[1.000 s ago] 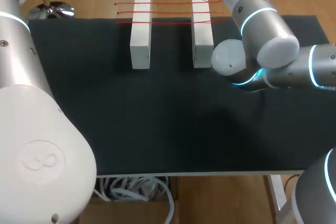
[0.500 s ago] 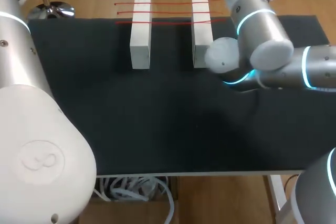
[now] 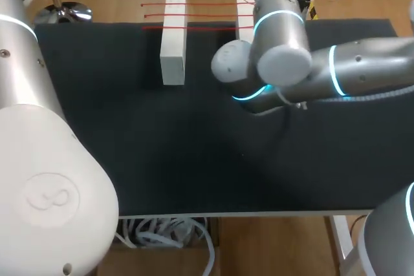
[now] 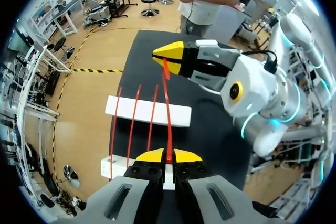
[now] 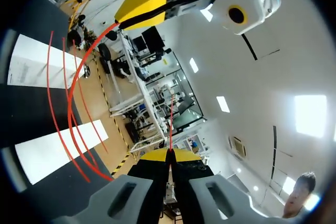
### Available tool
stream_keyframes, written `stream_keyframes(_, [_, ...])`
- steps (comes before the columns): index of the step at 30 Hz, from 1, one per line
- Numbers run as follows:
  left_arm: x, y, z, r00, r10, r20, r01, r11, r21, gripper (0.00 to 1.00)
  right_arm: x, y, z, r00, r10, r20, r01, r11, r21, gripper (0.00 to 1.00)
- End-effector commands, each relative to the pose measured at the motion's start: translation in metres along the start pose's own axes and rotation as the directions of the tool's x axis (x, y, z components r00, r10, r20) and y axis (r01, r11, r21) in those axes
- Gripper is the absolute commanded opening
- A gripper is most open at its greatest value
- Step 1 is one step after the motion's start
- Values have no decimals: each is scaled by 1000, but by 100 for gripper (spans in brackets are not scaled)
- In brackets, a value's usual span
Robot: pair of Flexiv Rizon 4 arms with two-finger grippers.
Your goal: Grab the tape and strap the tape.
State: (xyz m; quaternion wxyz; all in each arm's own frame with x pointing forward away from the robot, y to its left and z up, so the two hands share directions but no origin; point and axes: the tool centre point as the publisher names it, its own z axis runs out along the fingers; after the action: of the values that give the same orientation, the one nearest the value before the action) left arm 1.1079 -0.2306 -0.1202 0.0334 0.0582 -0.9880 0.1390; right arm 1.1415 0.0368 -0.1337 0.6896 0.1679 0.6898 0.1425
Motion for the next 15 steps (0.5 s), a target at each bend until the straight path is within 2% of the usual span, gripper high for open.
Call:
stream_keyframes(1, [0,-1,-1,1000,-2,-1,2,1000,-6,0,1,6,3,1000,-2,10,2,998,66,0])
stream_keyframes(15, [0,-1,-1,1000,-2,-1,2,1000,-6,0,7,22,1,999,-41,-3,41,999,22,0])
